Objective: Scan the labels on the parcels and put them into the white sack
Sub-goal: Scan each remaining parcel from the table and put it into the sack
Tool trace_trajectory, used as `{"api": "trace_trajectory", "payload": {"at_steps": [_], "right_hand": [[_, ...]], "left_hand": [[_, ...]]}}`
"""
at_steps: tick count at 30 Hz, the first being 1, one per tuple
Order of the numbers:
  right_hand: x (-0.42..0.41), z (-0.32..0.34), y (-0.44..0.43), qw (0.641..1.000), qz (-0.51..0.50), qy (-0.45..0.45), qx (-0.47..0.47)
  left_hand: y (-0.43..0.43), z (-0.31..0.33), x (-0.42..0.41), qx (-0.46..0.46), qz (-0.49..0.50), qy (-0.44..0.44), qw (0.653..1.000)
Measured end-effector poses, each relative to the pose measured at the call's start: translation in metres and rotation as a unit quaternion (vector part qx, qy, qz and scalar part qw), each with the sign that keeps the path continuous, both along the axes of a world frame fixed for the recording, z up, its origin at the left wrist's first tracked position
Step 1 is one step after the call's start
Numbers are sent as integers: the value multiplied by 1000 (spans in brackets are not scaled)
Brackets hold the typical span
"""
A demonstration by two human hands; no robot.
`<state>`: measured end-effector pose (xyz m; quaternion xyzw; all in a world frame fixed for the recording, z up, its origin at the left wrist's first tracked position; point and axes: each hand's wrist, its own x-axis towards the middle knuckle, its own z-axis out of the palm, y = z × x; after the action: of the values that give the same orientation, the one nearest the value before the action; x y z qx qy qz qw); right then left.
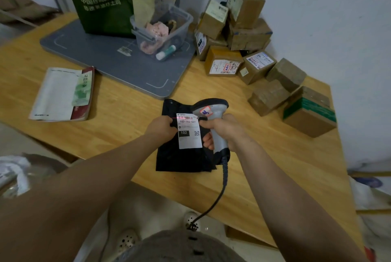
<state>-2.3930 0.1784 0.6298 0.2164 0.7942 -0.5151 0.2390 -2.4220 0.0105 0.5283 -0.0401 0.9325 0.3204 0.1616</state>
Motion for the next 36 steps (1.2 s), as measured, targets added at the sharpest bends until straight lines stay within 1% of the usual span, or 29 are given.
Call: {"api": "trace_trajectory", "payload": {"at_steps": [9, 13, 16, 18, 20, 25, 30, 36], "right_hand": [[-7, -4, 2, 1000, 5, -5, 1], [-9, -4, 3, 1000, 8, -7, 0], [-10, -4, 4, 1000, 12, -12, -2], [-10, -4, 5, 1000, 15, -13, -3], [-11, -5, 8, 1000, 17, -11, -1], [-12, -6, 15, 1000, 16, -15, -3], [-14, -8, 21, 1000, 20, -15, -6], [-13, -8, 22, 999, 28, -20, -5]], "left_hand": [[-9, -9, -10, -11, 52, -18, 998], [-8, -15, -15, -17, 76, -50, 996], [-1, -18, -17, -66, 60, -69, 994], [4, -20, -19, -112, 51, -60, 991], [10, -22, -22, -135, 49, -54, 988], [18, -24, -22, -122, 84, -84, 985], [17, -33, -22, -35, 163, -96, 981], [14, -29, -26, -32, 162, -76, 983]]}}
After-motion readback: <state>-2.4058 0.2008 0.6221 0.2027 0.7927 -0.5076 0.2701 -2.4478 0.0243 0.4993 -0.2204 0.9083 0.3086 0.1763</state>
